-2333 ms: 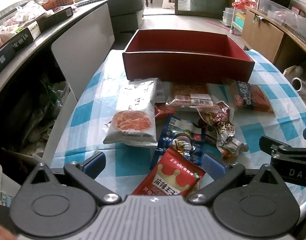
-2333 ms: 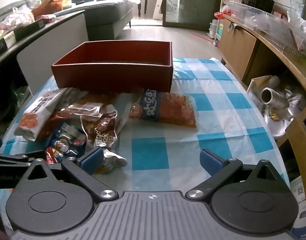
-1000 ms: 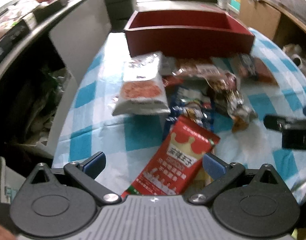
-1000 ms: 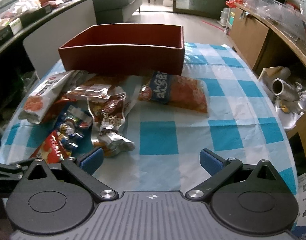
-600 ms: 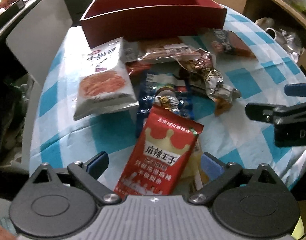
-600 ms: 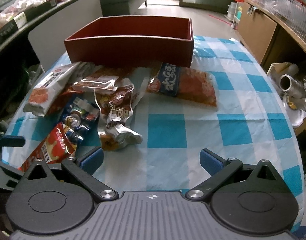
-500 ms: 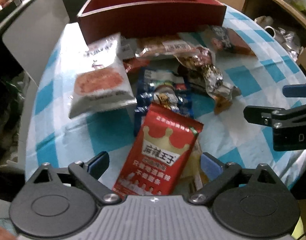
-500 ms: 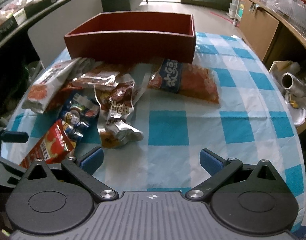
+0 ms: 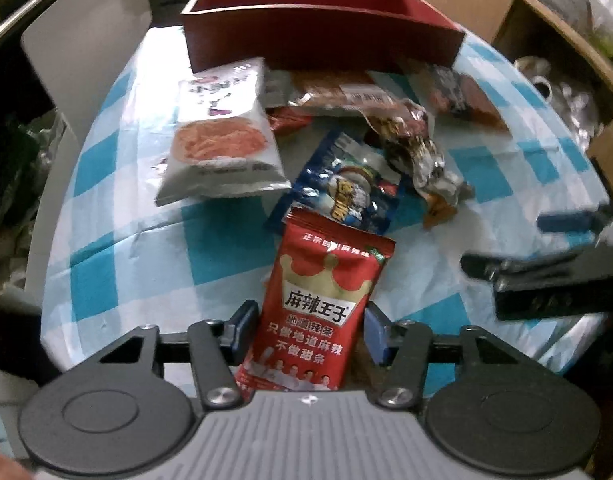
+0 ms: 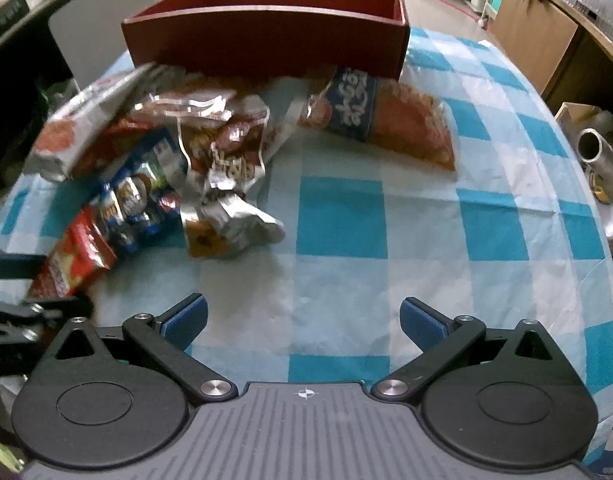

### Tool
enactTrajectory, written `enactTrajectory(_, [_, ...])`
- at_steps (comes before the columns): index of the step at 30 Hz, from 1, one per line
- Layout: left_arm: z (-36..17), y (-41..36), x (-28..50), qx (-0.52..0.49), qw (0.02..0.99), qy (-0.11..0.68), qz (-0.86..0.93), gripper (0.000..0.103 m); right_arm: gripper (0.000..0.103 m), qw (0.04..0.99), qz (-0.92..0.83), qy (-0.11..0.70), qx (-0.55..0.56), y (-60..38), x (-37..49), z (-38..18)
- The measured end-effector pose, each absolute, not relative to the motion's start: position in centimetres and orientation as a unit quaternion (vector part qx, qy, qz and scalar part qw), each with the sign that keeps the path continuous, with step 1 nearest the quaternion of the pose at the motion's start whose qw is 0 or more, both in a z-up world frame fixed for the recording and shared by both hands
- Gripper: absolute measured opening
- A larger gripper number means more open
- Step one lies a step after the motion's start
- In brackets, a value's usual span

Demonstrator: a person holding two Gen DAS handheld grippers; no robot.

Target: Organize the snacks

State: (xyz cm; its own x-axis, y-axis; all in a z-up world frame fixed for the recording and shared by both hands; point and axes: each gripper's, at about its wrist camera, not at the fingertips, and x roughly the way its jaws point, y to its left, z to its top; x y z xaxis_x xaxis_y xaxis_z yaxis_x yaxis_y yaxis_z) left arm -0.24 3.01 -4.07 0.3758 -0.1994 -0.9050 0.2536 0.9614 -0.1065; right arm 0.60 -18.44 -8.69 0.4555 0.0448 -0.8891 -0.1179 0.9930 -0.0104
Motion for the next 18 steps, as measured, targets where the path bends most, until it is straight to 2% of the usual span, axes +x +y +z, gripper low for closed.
enactTrajectory(10, [-3.8, 7.1, 0.7, -0.076, 0.826, 0.552, -0.087, 0.043, 0.103, 0.853, 0.059, 0.517, -0.050, -17.3, 0.3, -9.5])
enactTrajectory(15, [-3.3, 6.8, 0.2, -0.065, 0.830, 0.547, -0.087, 0.043, 0.103, 0.863, 0.056, 0.500, -0.045, -17.3, -0.3, -9.6])
enactTrajectory(16, [-3.3, 7.0, 0.1, -0.065, 0.831, 0.546, -0.083, 0.043, 0.102, 0.860, 0.057, 0.505, -0.045, -17.3, -0.1, -9.5])
enactTrajectory(18, [-3.1, 7.8, -0.1, -0.078, 0.831, 0.545, -0.078, 0.043, 0.092, 0.858, 0.054, 0.510, -0.039, -17.1, -0.1, -8.8])
